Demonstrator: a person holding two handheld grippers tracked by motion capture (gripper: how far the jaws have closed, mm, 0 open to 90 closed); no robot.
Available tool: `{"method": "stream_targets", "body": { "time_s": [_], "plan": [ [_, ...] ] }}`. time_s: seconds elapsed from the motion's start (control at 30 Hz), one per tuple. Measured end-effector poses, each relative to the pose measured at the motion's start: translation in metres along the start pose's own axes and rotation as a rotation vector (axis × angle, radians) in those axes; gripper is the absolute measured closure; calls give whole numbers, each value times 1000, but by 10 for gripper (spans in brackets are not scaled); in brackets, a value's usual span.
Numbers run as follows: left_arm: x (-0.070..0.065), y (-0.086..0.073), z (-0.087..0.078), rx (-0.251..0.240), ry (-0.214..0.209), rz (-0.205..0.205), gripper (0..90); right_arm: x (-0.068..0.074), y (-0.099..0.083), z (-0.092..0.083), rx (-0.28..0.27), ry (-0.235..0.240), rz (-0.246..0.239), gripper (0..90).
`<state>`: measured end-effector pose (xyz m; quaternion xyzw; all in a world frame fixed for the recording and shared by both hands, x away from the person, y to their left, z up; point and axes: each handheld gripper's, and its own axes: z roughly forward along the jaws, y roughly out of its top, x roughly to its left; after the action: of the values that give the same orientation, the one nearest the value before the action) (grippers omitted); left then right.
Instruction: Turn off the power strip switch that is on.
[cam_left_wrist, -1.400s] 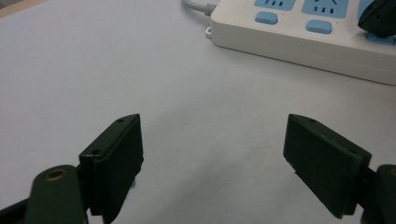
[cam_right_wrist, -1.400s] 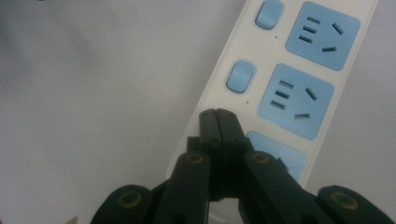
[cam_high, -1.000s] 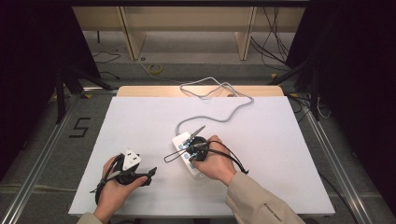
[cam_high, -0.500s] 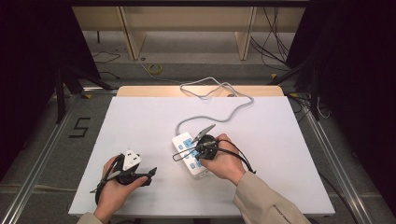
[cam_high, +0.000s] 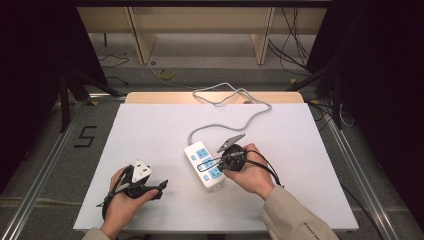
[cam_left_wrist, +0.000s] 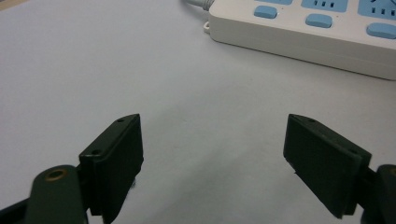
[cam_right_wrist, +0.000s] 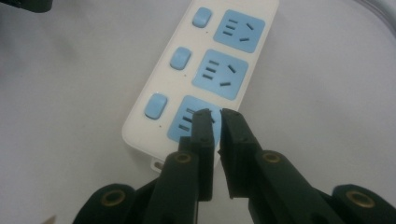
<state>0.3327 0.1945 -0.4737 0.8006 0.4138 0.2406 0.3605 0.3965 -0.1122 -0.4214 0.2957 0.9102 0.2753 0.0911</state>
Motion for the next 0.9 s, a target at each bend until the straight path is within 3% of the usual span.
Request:
{"method": "stream_targets", "body": {
  "time_s": [0.33, 0.9],
  "plan": [
    [0, -1, 1, 5, -4, -1, 196, -21, -25, -17, -63, -51, 34, 745],
    [-1, -1, 1, 16, -7, -5, 193, -57, -94, -39, -169, -137, 144, 581]
  ]
}}
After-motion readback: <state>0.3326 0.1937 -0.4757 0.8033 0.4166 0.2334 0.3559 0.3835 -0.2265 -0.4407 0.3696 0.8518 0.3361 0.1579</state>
